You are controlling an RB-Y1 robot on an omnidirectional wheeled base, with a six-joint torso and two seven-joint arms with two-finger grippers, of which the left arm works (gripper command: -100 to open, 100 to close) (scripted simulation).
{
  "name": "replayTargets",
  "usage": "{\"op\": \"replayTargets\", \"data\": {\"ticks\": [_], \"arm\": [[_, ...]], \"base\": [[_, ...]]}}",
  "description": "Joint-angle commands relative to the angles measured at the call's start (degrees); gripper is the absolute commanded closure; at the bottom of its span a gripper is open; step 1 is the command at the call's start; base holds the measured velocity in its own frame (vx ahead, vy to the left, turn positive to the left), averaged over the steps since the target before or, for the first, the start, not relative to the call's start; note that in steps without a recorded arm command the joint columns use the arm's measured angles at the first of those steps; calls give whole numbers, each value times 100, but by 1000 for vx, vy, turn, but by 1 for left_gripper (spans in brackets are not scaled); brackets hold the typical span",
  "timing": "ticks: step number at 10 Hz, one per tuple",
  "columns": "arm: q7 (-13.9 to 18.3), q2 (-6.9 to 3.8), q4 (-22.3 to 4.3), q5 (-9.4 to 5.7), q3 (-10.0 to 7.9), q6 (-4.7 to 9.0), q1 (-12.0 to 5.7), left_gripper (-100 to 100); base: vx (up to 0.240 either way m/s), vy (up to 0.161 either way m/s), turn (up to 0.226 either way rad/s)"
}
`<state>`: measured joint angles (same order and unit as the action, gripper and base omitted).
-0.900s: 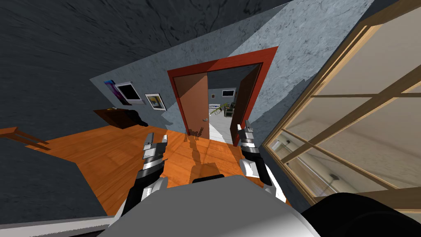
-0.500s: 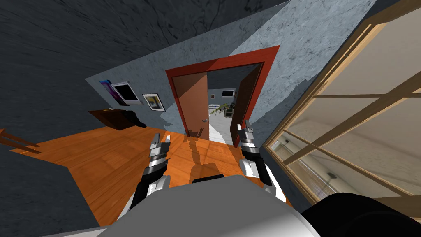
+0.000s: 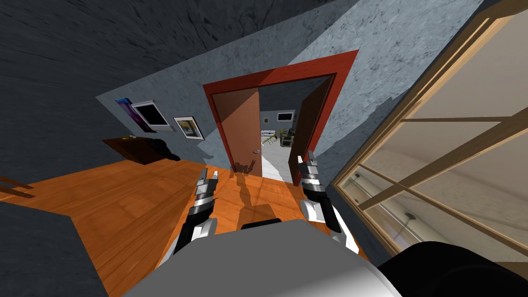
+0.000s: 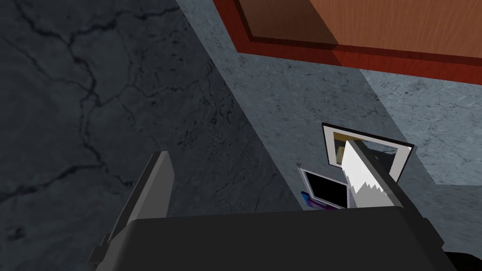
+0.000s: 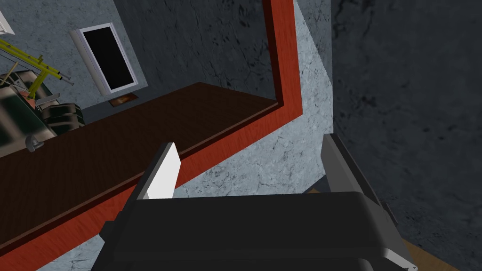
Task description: Push the door open
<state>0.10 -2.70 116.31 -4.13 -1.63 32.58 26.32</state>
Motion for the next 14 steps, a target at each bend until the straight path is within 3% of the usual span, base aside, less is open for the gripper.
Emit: {"op": "replayTargets", "data": {"ticks": [1,14], "arm": [[-8,-22,-182,4,38,19,-83,-100],[-30,-194,-2069,5,317,320,-931,-100]], "base": [[92,19,-28],[97,10,-29]]}}
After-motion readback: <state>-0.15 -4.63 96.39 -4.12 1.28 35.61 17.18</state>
